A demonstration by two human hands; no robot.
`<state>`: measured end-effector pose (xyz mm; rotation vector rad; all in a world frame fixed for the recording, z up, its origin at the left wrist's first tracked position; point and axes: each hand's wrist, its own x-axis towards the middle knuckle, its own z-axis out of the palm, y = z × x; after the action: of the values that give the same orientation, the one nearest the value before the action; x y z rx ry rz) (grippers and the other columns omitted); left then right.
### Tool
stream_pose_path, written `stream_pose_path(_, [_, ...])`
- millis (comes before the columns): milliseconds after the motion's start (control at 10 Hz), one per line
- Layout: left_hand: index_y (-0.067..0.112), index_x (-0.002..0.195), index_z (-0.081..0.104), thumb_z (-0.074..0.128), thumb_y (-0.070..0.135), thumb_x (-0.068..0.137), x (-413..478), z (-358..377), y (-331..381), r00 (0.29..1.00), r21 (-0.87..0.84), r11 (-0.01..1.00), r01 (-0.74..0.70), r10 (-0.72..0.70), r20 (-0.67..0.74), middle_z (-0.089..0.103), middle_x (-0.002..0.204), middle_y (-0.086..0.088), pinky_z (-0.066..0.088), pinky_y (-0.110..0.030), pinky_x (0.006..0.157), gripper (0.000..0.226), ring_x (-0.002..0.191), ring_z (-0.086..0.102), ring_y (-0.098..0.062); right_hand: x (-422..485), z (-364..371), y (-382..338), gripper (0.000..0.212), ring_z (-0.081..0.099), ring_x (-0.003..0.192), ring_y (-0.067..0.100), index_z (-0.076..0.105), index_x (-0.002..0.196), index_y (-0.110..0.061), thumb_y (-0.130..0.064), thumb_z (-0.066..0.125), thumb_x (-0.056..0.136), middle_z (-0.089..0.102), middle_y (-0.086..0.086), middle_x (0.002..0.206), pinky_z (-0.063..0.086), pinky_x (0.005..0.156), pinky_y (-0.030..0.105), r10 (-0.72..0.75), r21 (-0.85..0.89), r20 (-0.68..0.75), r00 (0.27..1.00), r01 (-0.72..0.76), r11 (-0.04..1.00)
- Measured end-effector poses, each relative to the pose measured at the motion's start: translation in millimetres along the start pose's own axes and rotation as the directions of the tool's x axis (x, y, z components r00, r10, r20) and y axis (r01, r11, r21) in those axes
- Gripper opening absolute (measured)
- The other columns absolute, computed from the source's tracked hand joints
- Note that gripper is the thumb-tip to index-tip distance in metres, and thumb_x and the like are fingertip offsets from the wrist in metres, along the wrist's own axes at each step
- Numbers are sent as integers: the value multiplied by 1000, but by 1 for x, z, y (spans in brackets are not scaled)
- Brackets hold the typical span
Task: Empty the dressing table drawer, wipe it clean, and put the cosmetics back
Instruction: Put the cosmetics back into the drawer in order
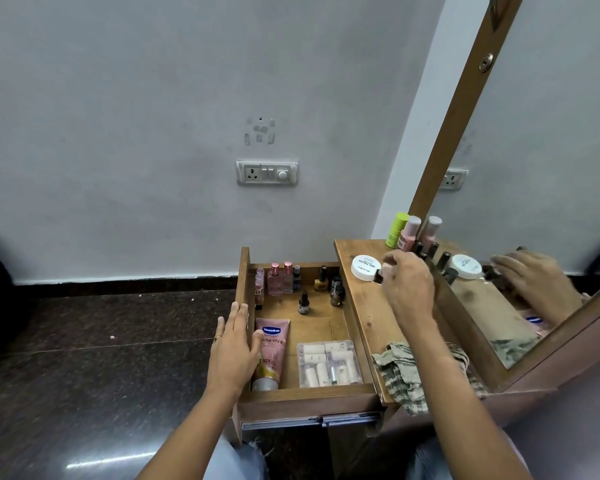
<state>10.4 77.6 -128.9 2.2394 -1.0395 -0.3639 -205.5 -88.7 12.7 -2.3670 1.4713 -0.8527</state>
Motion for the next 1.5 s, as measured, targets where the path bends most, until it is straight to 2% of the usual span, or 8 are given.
stream_pose_path(100, [27, 154, 16, 45, 45, 98, 0, -1, 0, 1000, 1, 1000, -3, 3, 1, 8, 161, 9, 22, -45, 116, 65, 149, 5, -24, -8, 38, -6, 19, 56, 93, 18, 63, 109, -14, -12, 52, 94, 61, 4, 107, 41, 76, 18, -36, -33, 19, 999, 37, 999])
stream_pose_path(200, [27, 154, 16, 44, 46, 98, -1, -2, 1, 1000, 9, 1000, -3, 3, 2, 7, 161, 9, 22, -45, 116, 65, 149, 5, -25, -29, 64, -31, 14, 57, 84, 19, 61, 105, -16, -20, 52, 95, 60, 2, 101, 48, 71, 31, -128, -9, -8, 992, 128, 992])
stream_pose_path(400, [27, 154, 17, 44, 45, 98, -2, -4, 1, 1000, -12, 1000, -16, 16, -1, 8, 161, 9, 22, -45, 116, 64, 149, 5, -25, -30, 113, -40, 22, 60, 95, 22, 52, 115, -12, -9, 52, 94, 53, 7, 115, 44, 70, 27, 0, -220, 157, 988, 35, 975])
stream_pose_path(600, [28, 154, 17, 44, 45, 98, -2, -4, 1, 1000, -29, 999, -15, 15, 0, 8, 161, 10, 23, -46, 116, 65, 149, 3, -23, -25, 145, -31, 31, 62, 102, 22, 48, 122, -8, -3, 55, 92, 49, 11, 124, 53, 77, 29, 80, -335, 227, 971, 1, 942])
stream_pose_path(900, [28, 153, 17, 46, 45, 97, -1, -2, 0, 1000, -43, 999, -15, 15, -2, 9, 161, 10, 21, -45, 116, 65, 149, 4, -22, -21, 154, -15, 27, 63, 99, 20, 46, 118, -6, 4, 49, 93, 46, 13, 125, 53, 82, 27, 119, -345, 213, 970, -39, 938])
stream_pose_path(1100, [28, 154, 17, 45, 46, 97, -1, -2, -1, 1000, -41, 999, -18, 18, 2, 8, 161, 11, 22, -45, 116, 65, 149, 4, -22, -41, 153, -17, 42, 64, 89, 19, 47, 122, -8, -1, 65, 85, 49, 12, 120, 52, 65, 24, 159, -313, 92, 983, -123, 942])
stream_pose_path(1300, [27, 154, 17, 44, 47, 97, -2, -3, 1, 1000, -27, 999, -19, 19, 0, 8, 161, 10, 21, -46, 116, 65, 149, 4, -23, -70, 159, -17, 53, 42, 124, 28, 34, 137, -12, 0, 53, 89, 32, 16, 139, 46, 95, 34, 203, -184, 314, 927, -150, 971])
stream_pose_path(1500, [28, 153, 17, 44, 45, 98, -2, -3, 2, 1000, -38, 999, -13, 13, -2, 7, 161, 11, 20, -44, 117, 64, 149, 3, -22, -58, 171, -5, 66, 29, 136, 37, 17, 152, -17, -3, 41, 93, 21, 26, 148, 34, 110, 43, 308, -295, 463, 831, -183, 938])
